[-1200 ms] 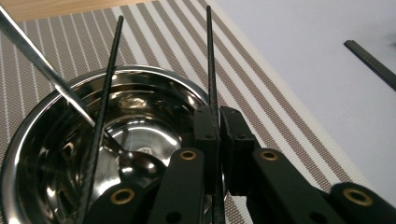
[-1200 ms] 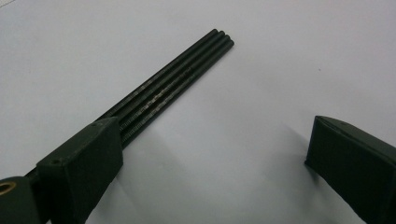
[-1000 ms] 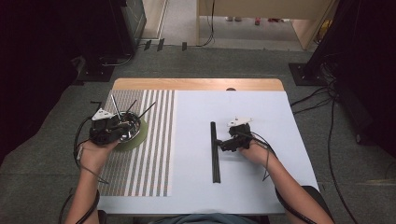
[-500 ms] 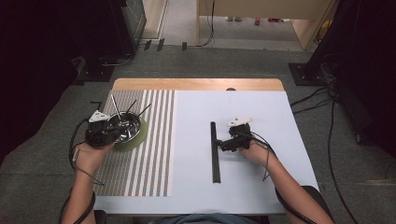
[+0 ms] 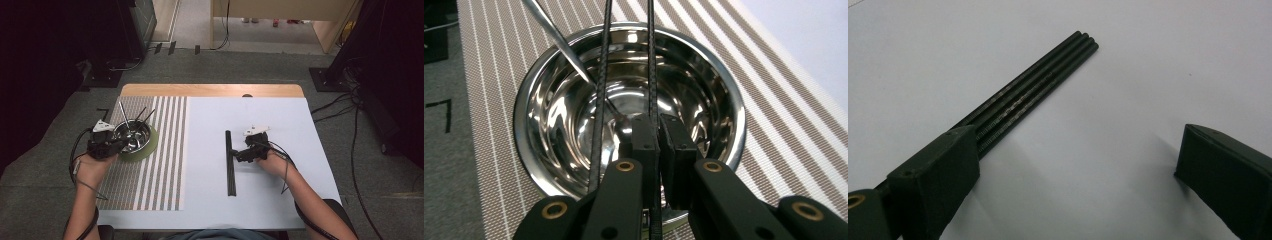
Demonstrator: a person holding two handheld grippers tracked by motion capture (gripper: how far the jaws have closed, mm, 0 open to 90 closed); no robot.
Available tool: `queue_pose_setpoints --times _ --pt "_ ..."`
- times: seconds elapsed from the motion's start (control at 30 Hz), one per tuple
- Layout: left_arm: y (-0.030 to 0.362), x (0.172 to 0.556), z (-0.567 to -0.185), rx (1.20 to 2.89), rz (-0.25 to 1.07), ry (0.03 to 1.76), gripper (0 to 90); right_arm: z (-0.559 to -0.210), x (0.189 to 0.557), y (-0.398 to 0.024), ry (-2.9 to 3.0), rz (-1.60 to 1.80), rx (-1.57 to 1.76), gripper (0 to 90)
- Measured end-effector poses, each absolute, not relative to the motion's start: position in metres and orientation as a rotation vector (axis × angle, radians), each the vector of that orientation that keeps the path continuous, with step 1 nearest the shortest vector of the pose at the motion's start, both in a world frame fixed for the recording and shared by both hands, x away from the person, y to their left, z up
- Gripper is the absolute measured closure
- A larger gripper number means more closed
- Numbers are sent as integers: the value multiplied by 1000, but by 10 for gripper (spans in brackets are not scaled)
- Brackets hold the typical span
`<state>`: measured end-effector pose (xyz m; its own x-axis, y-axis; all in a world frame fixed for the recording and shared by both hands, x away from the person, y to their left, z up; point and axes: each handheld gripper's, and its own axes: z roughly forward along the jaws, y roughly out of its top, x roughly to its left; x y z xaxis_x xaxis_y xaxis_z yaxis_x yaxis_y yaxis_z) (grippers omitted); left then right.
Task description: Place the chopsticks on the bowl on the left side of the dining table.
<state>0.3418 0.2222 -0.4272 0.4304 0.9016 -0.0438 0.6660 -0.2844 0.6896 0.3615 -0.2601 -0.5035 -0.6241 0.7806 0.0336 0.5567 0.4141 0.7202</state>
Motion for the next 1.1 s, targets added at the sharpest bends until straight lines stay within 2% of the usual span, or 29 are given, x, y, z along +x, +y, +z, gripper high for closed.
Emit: queue_pose_setpoints --times 0.97,1.1 --pt "232 341 -431 2035 512 1363 863 -504 362 -260 2366 1030 1159 33" --pt "231 340 -430 2016 514 1347 832 -504 362 -260 2366 1029 1158 33"
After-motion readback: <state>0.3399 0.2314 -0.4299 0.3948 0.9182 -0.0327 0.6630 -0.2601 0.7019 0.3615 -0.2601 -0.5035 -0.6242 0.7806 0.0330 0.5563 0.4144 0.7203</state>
